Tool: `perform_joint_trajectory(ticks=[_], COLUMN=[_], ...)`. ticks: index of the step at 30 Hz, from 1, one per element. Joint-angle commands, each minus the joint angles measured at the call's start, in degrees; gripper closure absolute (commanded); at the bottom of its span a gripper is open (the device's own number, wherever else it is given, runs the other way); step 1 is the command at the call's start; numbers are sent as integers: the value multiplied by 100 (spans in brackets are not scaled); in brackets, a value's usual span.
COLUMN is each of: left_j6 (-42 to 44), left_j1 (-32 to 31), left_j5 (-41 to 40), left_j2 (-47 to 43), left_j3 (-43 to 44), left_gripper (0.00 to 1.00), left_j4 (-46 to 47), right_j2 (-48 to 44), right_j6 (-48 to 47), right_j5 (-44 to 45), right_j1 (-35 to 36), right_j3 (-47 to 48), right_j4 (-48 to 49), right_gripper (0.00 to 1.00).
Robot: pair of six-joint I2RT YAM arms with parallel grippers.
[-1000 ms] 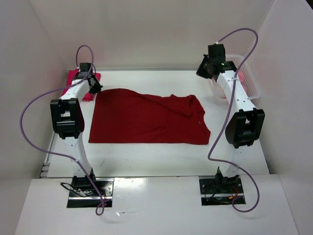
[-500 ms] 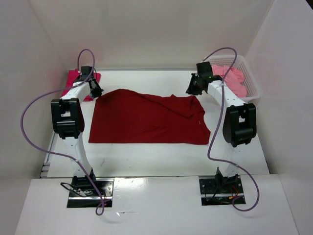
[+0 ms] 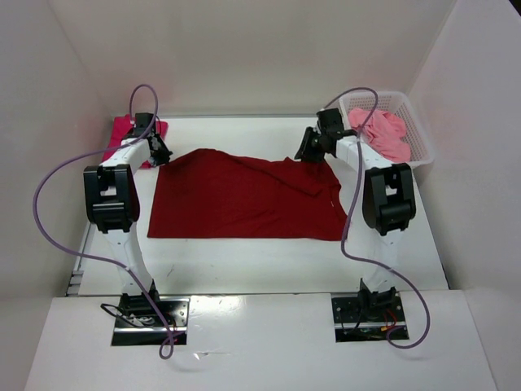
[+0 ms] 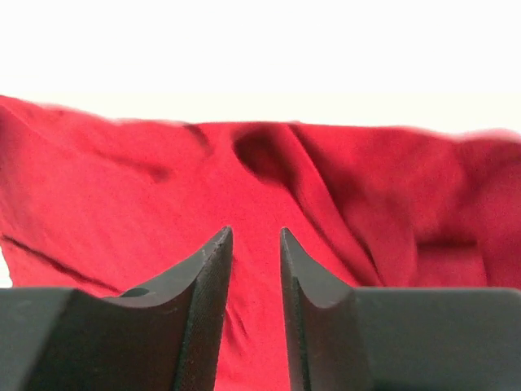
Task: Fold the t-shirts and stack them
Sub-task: Fold the other side of the tshirt into a rectangle
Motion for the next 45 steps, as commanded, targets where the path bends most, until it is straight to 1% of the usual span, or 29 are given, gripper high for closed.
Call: perform_joint_trajectory(ticks=[1, 3, 5, 10, 11, 15, 19, 22, 23, 25, 27, 28, 30, 33, 40, 45], left_j6=[-33, -33, -33, 19, 19, 19, 19, 19, 19, 19, 19, 19, 19, 19, 72, 72], left_j1=[33, 33, 33, 33, 33, 33, 33, 33, 33, -19, -20, -20, -20, -20, -20, -20], left_j5=[55, 3, 3, 3, 3, 3, 3, 3, 3, 3, 3, 3, 3, 3, -50, -234], left_j2=[-331, -331, -331, -331, -331, -331, -331, -331, -331, -384, -384, -384, -437, -497, -771, -1077], left_j3=[-54, -54, -54, -1, -1, 52, 52, 52, 52, -1, -1, -53, -54, -54, -247, -625], left_gripper=[100, 100, 100, 100, 100, 100, 100, 100, 100, 100, 100, 100, 100, 100, 100, 100], left_j4=[131, 131, 131, 131, 131, 131, 131, 131, 131, 131, 131, 131, 131, 78, 78, 78], right_j2=[513, 908, 1050, 1533, 1595, 1719, 1719, 1719, 1641, 1351, 1053, 990, 867, 560, -468, -1285], right_j6=[-257, -345, -407, -582, -635, -635, -635, -635, -635, -583, -521, -521, -521, -469, -170, 77], right_j5=[-291, -353, -301, -353, -353, -353, -301, -231, -125, -46, 24, 25, 77, 139, 192, 245], right_j1=[51, 51, 104, 166, 244, 358, 412, 412, 464, 464, 464, 464, 464, 517, 587, 754], right_j3=[871, 1180, 1462, 2077, 2078, 2175, 2175, 2123, 2070, 1764, 1578, 1464, 1358, 1051, 24, -733], right_j4=[230, 88, 88, -246, -333, -440, -440, -510, -510, -423, -291, -290, -290, -290, -238, -176], right_gripper=[63, 62, 58, 55, 53, 53, 60, 70, 78, 82, 89, 90, 97, 100, 100, 100])
